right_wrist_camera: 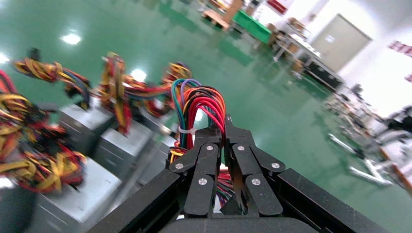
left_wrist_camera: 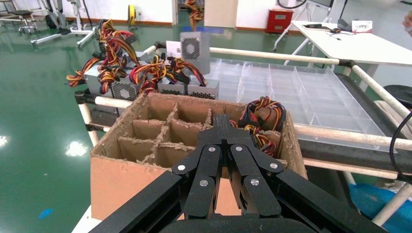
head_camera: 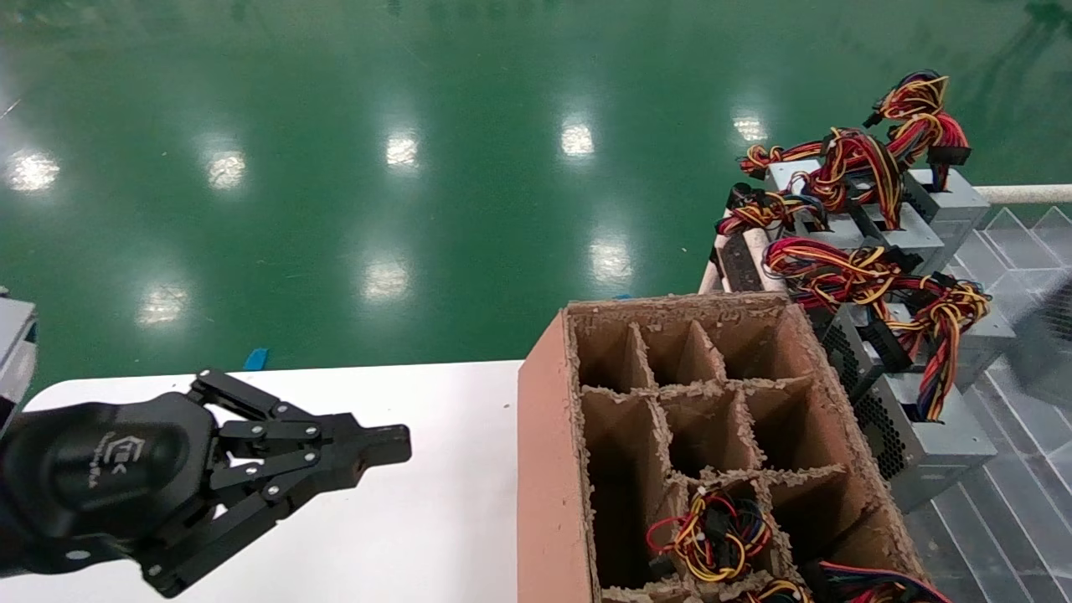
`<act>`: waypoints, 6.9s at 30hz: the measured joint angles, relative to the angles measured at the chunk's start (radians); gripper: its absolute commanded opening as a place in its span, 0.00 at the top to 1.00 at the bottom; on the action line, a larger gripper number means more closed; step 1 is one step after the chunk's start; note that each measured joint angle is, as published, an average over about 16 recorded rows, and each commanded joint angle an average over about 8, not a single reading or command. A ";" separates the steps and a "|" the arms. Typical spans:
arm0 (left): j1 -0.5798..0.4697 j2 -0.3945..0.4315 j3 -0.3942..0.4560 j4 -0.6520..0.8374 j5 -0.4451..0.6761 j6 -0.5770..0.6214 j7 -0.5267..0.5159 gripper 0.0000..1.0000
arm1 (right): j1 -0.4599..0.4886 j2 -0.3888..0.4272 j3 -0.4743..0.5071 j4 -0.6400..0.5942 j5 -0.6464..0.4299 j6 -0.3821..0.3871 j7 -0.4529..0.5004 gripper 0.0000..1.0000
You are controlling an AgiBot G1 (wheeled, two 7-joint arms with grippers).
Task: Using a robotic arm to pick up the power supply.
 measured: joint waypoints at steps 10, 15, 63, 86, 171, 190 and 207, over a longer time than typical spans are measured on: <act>0.000 0.000 0.000 0.000 0.000 0.000 0.000 1.00 | 0.249 -0.129 -0.154 -0.083 -0.122 0.017 0.010 1.00; 0.000 0.000 0.000 0.000 0.000 0.000 0.000 1.00 | 0.387 -0.190 -0.221 -0.179 -0.198 0.021 -0.014 1.00; 0.000 0.000 0.000 0.000 0.000 0.000 0.000 1.00 | 0.815 -0.318 -0.366 -0.661 -0.411 -0.057 -0.248 1.00; 0.000 0.000 0.000 0.000 0.000 0.000 0.000 1.00 | 0.884 -0.331 -0.433 -0.711 -0.507 -0.087 -0.186 0.99; 0.000 0.000 0.000 0.000 0.000 0.000 0.000 0.00 | 0.259 -0.299 -0.443 0.257 0.104 -0.355 0.275 0.00; 0.000 0.000 0.000 0.000 0.000 0.000 0.000 0.00 | 0.020 -0.321 -0.444 0.564 0.309 -0.385 0.428 0.00; 0.000 0.000 0.000 0.000 0.000 0.000 0.000 0.00 | 0.021 -0.321 -0.444 0.563 0.308 -0.385 0.428 0.00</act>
